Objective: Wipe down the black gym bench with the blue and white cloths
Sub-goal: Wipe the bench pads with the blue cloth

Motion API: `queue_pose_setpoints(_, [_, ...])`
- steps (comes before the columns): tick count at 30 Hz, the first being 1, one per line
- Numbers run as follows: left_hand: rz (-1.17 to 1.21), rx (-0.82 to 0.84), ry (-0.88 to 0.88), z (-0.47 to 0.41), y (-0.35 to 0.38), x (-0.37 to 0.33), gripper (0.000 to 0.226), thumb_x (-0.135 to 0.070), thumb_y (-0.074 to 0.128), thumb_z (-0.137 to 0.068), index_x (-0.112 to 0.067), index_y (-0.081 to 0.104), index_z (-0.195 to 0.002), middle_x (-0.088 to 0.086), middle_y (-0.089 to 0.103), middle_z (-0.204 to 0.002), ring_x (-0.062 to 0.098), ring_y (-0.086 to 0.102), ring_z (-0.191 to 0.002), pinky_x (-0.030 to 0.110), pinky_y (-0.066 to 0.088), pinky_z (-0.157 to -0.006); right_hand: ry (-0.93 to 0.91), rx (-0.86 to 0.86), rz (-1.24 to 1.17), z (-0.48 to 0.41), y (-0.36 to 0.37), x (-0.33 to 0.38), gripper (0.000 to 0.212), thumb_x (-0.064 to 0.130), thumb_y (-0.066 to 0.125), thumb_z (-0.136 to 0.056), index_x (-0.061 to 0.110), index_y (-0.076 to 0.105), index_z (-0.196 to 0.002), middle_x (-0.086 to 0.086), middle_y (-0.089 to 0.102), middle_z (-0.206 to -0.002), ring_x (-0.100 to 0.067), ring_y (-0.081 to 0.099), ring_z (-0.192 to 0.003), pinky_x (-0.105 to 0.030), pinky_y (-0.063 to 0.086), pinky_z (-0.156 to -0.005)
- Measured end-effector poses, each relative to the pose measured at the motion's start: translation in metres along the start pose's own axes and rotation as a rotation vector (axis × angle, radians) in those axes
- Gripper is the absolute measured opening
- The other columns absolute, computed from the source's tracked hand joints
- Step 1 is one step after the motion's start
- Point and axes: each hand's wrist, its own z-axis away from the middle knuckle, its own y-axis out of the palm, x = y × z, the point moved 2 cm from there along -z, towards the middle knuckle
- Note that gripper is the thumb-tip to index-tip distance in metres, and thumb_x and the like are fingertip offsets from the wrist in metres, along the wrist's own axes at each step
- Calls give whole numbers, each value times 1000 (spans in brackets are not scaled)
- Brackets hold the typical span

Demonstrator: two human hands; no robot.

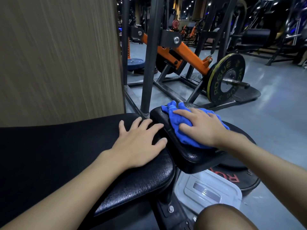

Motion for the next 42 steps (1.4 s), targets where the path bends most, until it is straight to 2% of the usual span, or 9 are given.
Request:
queue_pose_setpoints(9, [6, -15, -5, -3, 1, 5, 56, -68, 22, -89, -56, 19, -144, -16, 16, -159, 13, 0, -149, 61, -3, -115, 105, 58, -26, -96, 5, -14, 61, 52, 25, -83, 49, 33, -143, -2, 44, -142, -34, 42, -129, -59, 30, -99])
queue_pose_setpoints(13, [19, -20, -3, -1, 1, 5, 55, -67, 23, -89, -57, 21, -143, -16, 18, -158, 13, 2, -148, 61, -3, -115, 105, 25, -43, -71, 4, -16, 67, 52, 23, -77, 51, 32, -143, -1, 45, -139, -28, 37, -134, -58, 27, -104])
queue_pose_setpoints(20, [21, -15, 0, 1, -1, 4, 52, -65, 23, -92, -54, 23, -144, -14, 18, -159, 15, 2, -149, 63, -2, -114, 98, -26, 40, 20, -5, -34, 61, 51, 25, -82, 50, 31, -143, 8, 41, -146, -16, 30, -139, -50, 31, -106])
queue_pose_setpoints(23, [25, -18, 3, 1, -1, 4, 52, -64, 23, -93, -54, 23, -144, -13, 19, -159, 16, 2, -149, 63, -3, -114, 76, 43, 71, 38, -10, -41, 59, 63, 27, -90, 49, 21, -148, 8, 27, -156, -13, 22, -143, -49, 26, -109])
queue_pose_setpoints(26, [23, -24, 8, 0, 1, 4, 53, -64, 22, -92, -54, 23, -144, -14, 19, -159, 16, 3, -149, 62, -2, -115, -1, 75, 4, 36, -17, -45, 80, 81, 26, -75, 56, 9, -149, 15, -2, -163, -11, 12, -149, -51, 20, -115])
queue_pose_setpoints(31, [22, -45, 8, -2, 4, 6, 52, -64, 21, -91, -55, 22, -143, -16, 19, -158, 15, 3, -149, 61, -2, -115, 43, 11, -28, -8, -11, -42, 71, 59, 38, -72, 52, 36, -142, 20, 27, -157, -16, 30, -142, -51, 32, -109])
queue_pose_setpoints(36, [32, -59, 7, -1, 3, 5, 51, -62, 23, -92, -55, 22, -143, -17, 19, -158, 13, 2, -148, 60, -2, -116, 154, 27, -123, -71, -7, -46, 69, 56, 37, -73, 48, 39, -142, 12, 35, -153, -25, 40, -137, -52, 33, -107])
queue_pose_setpoints(39, [26, -60, 15, -1, 3, 5, 51, -61, 22, -93, -53, 22, -143, -15, 19, -158, 14, 2, -148, 61, -2, -115, 180, 50, -54, -93, -1, -36, 60, 57, 38, -82, 49, 37, -141, 9, 36, -152, -32, 42, -133, -52, 32, -100])
queue_pose_setpoints(42, [22, -77, 8, 0, 2, 3, 56, -60, 25, -93, -41, 24, -146, -13, 19, -158, 13, 3, -148, 60, 0, -116, 130, 58, 31, -91, 7, -17, 58, 59, 38, -83, 53, 36, -140, 13, 30, -155, -34, 37, -135, -59, 27, -103])
